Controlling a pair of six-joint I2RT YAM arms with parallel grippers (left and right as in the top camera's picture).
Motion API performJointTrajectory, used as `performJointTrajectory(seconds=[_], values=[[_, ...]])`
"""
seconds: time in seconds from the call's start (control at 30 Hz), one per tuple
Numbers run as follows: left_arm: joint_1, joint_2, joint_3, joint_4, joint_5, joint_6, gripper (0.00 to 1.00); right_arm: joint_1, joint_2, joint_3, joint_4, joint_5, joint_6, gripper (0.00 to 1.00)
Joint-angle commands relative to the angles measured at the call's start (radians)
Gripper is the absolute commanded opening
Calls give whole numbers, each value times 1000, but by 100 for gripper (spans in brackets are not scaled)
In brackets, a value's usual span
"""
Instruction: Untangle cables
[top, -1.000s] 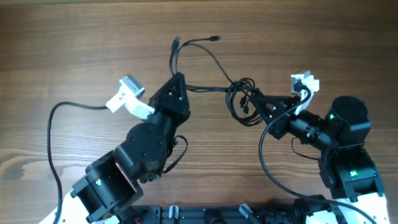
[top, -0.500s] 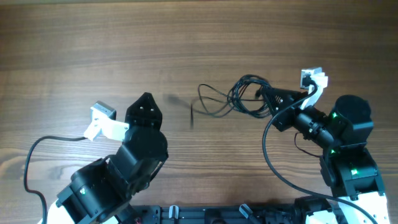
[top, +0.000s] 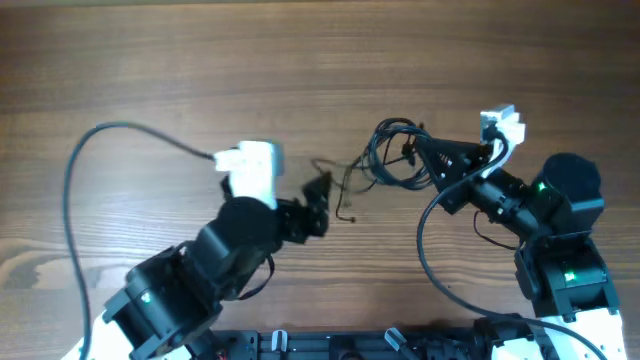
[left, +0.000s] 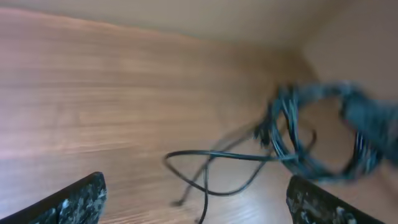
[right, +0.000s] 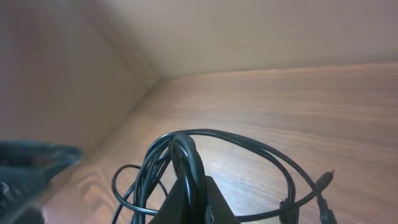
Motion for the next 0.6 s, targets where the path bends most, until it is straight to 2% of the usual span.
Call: performJointTrajectory(seconds=[0.0, 0.13, 0.2, 0.23, 0.27, 0.3, 0.33, 0.37, 0.57], values=[[2, 55, 14, 0, 208, 414, 100, -2, -3, 2, 10, -134, -85, 4], [2, 132, 14, -1, 223, 639, 100, -2, -3, 2, 10, -144, -89, 4], [2, 156, 14, 0, 225, 692, 100, -2, -3, 2, 10, -144, -89, 4], [2, 170, 14, 0, 225, 723, 95, -2, -3, 2, 10, -145, -89, 4], [2, 182, 14, 0, 225, 753, 82, -2, -3, 2, 10, -155, -92, 4], [2, 192, 14, 1, 225, 775, 41, -2, -3, 2, 10, -169, -105, 4], [2, 200, 14, 11, 225, 778, 7, -2, -3, 2, 8, -170, -110, 4], [2, 202, 14, 12, 221, 777, 4, -2, -3, 2, 8, -167, -109, 4], [2, 177, 14, 43, 154, 764, 4, -2, -3, 2, -48, -41, -81, 4]])
